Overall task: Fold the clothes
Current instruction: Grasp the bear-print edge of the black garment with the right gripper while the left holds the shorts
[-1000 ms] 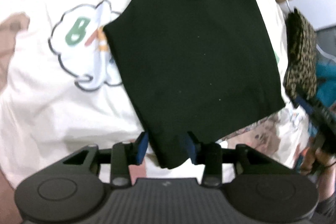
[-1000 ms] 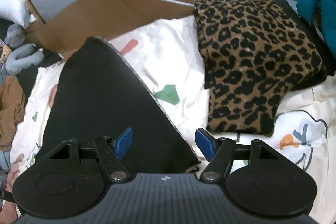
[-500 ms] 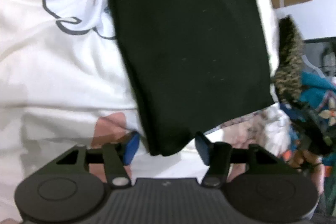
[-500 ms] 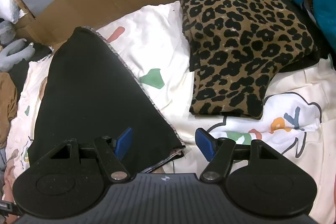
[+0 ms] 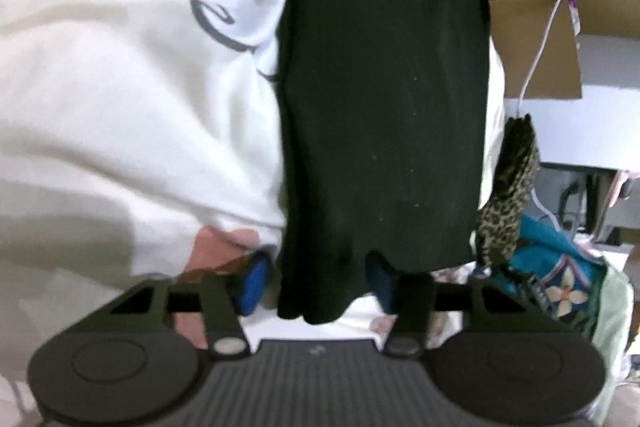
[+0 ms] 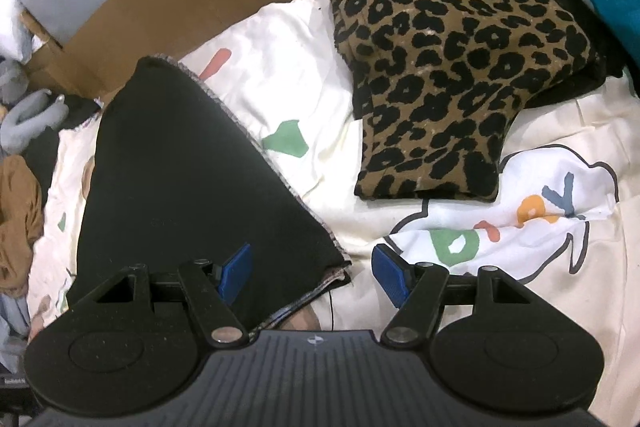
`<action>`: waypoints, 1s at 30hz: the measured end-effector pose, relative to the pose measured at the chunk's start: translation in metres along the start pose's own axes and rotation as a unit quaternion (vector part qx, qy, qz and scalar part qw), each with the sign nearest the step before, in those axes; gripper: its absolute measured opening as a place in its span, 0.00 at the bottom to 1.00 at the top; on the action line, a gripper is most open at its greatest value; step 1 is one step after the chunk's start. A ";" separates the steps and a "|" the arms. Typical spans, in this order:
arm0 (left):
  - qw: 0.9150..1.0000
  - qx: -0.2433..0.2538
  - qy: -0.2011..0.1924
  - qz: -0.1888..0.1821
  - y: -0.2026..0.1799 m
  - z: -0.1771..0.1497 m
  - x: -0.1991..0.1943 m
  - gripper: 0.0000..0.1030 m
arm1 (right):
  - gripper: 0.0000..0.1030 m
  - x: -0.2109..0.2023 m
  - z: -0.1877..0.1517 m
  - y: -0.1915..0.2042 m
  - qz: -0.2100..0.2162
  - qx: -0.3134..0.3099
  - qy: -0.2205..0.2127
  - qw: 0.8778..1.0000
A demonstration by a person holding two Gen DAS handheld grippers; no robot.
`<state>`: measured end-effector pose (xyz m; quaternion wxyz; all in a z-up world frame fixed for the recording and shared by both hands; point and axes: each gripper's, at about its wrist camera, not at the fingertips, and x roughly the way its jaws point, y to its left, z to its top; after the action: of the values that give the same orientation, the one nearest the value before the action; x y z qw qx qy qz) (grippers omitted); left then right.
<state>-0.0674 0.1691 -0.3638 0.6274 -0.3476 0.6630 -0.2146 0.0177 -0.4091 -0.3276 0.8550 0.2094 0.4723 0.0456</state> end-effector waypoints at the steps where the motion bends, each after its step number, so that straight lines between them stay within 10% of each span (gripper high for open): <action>1: 1.000 -0.006 0.000 -0.009 0.001 0.000 -0.003 0.44 | 0.70 0.000 0.001 -0.001 0.001 0.005 -0.001 1.000; 30: 0.999 -0.033 -0.016 -0.029 0.004 0.010 0.020 0.35 | 0.61 0.055 0.035 -0.045 0.063 0.120 0.105 0.985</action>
<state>-0.0581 0.1591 -0.3817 0.6196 -0.3904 0.6491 -0.2055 0.0719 -0.4457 -0.3725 0.7646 0.3337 0.5476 0.0646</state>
